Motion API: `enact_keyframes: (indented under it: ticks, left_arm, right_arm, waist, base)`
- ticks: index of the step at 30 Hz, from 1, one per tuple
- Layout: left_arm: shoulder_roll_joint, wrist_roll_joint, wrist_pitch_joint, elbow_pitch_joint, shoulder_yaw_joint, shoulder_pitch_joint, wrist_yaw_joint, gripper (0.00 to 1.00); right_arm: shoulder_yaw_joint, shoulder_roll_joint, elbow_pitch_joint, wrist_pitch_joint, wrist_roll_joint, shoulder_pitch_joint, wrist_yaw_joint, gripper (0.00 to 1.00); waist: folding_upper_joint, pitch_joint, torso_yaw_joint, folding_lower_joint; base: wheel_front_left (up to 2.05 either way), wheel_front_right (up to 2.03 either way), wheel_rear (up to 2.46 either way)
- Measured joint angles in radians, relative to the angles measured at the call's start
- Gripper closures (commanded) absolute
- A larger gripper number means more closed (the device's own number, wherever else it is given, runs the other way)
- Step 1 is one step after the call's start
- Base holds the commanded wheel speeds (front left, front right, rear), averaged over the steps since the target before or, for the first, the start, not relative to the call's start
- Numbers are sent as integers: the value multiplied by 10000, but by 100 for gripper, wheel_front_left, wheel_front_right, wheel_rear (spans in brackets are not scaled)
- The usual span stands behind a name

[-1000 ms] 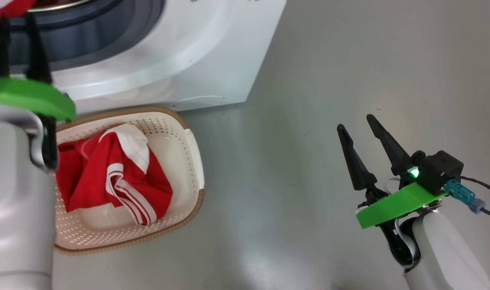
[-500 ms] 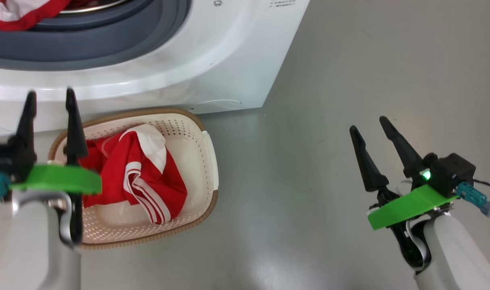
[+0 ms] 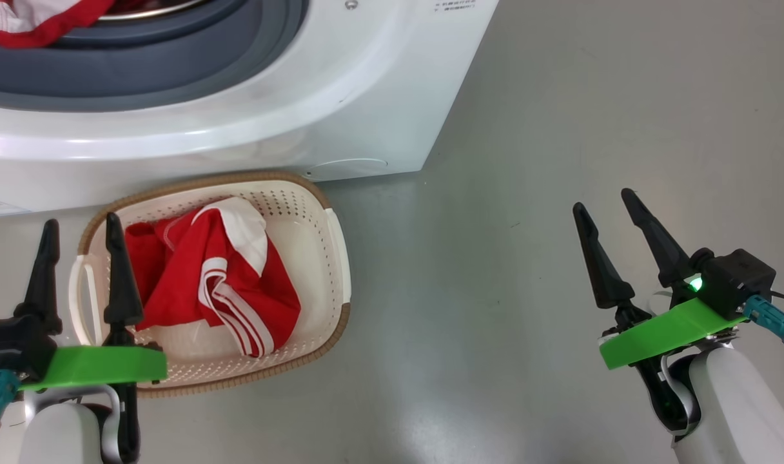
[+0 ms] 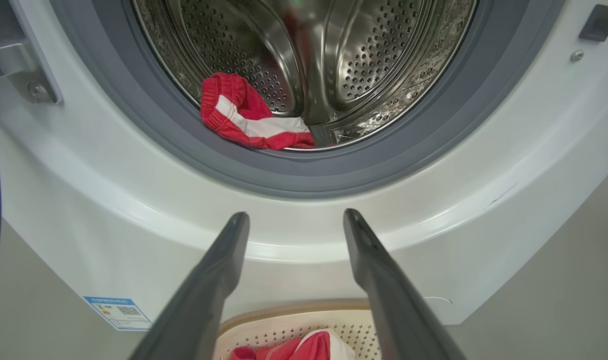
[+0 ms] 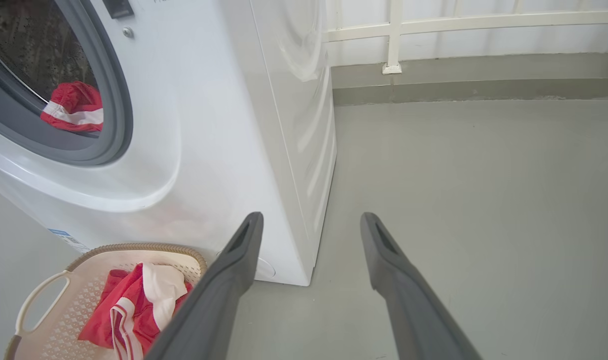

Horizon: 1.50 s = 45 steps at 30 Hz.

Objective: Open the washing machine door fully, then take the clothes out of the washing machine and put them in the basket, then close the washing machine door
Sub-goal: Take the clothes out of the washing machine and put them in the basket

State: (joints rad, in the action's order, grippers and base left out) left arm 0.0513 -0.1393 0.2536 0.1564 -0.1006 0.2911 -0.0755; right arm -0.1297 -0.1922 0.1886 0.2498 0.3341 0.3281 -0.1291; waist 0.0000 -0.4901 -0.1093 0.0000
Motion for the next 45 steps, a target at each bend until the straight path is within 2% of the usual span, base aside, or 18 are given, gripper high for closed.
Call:
enact_keyframes:
  ticks: [11, 21, 33, 40, 45]
  left_arm:
    - [-98, 23, 0, 173, -4, 136, 2, 0]
    - [-56, 430, 0, 928, 109, 1445, 0, 0]
    - [731, 1114, -286, 3448, 1135, 4985, -272, 0]
    - [1371, 1643, -556, 5428, 1670, 7007, -349, 0]
    - [1622, 1965, -792, 6922, 2067, 8309, -426, 0]
  right_arm:
    - [56, 12, -8, 0, 0, 12, 0, 0]
    - [58, 69, -12, 0, 0, 51, 0, 0]
    - [-153, 88, 13, 2, 0, 437, 0, 0]
    - [-299, 211, 15, 2, 0, 537, 0, 0]
    - [-364, 253, 10, 2, 2, 646, 0, 0]
  waist:
    - [0, -180, -17, 0]
    - [0, -385, -10, 0]
    - [0, -678, 31, 0]
    - [0, -865, -172, 0]
    - [0, -1026, -327, 0]
  base:
    - [0, 0, 0]
    - [0, 0, 0]
    - [0, 0, 0]
    - [0, 0, 0]
    - [0, 0, 0]
